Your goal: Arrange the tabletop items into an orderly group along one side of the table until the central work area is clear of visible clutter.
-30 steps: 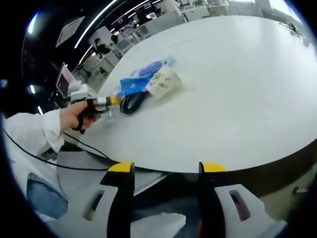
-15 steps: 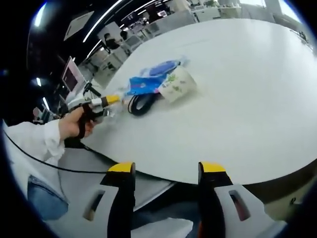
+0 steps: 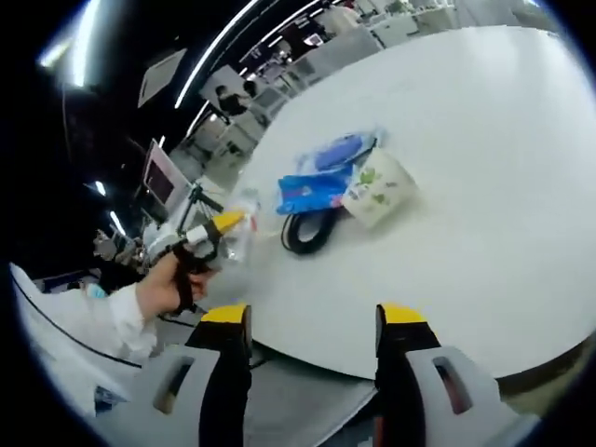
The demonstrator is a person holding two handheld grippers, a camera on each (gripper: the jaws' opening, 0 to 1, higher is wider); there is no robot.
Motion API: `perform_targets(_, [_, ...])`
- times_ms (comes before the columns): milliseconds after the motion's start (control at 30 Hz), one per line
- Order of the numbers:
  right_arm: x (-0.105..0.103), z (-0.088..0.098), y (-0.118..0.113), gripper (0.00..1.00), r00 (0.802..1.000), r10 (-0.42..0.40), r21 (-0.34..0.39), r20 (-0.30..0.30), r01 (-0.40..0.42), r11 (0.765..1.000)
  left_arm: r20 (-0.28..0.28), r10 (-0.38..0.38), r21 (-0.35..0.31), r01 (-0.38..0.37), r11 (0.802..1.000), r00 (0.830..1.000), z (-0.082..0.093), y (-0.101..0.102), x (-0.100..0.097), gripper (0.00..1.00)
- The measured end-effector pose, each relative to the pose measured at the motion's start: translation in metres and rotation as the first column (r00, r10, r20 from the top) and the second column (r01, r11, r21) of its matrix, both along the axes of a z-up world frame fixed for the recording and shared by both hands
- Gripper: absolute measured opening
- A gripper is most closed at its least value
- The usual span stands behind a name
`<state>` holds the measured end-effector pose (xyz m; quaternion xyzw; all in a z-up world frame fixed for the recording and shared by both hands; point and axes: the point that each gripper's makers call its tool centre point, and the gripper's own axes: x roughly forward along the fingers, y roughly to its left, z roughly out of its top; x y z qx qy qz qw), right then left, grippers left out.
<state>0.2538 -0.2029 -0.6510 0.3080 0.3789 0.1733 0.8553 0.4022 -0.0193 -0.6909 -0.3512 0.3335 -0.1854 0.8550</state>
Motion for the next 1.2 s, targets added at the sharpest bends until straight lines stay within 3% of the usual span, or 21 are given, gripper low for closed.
perform_targets(167, [0.035, 0.024, 0.020, 0.54, 0.998, 0.028, 0.036, 0.061, -0.030, 0.999, 0.072, -0.022, -0.007, 0.022, 1.000, 0.997, 0.018, -0.004, -0.003, 0.35])
perform_targets(300, [0.054, 0.034, 0.036, 0.56, 0.994, 0.068, 0.033, 0.088, -0.072, 0.997, 0.126, -0.078, 0.032, 0.074, 0.997, 0.989, 0.027, -0.008, -0.007, 0.35])
perform_targets(500, [0.082, 0.044, 0.061, 0.59, 0.991, 0.088, 0.082, 0.099, -0.096, 0.992, 0.200, -0.107, 0.023, 0.105, 0.994, 0.974, 0.049, -0.016, -0.012, 0.36])
perform_targets(600, [0.095, 0.054, 0.075, 0.60, 0.986, 0.111, 0.084, 0.121, -0.122, 0.989, 0.265, -0.162, 0.059, 0.151, 0.987, 0.951, 0.062, -0.023, -0.018, 0.36])
perform_targets(800, [0.120, 0.079, 0.097, 0.62, 0.979, 0.119, 0.125, 0.164, -0.140, 0.982, 0.337, -0.228, 0.118, 0.199, 0.973, 0.913, 0.079, -0.031, -0.029, 0.36])
perform_targets(900, [0.130, 0.085, 0.105, 0.62, 0.978, 0.120, 0.133, 0.173, -0.144, 0.981, 0.352, -0.241, 0.130, 0.207, 0.970, 0.905, 0.084, -0.033, -0.033, 0.36])
perform_targets(1200, [0.157, 0.099, 0.120, 0.61, 0.975, 0.102, 0.167, 0.197, -0.136, 0.977, 0.433, -0.300, 0.181, 0.244, 0.953, 0.850, 0.104, -0.036, -0.051, 0.36])
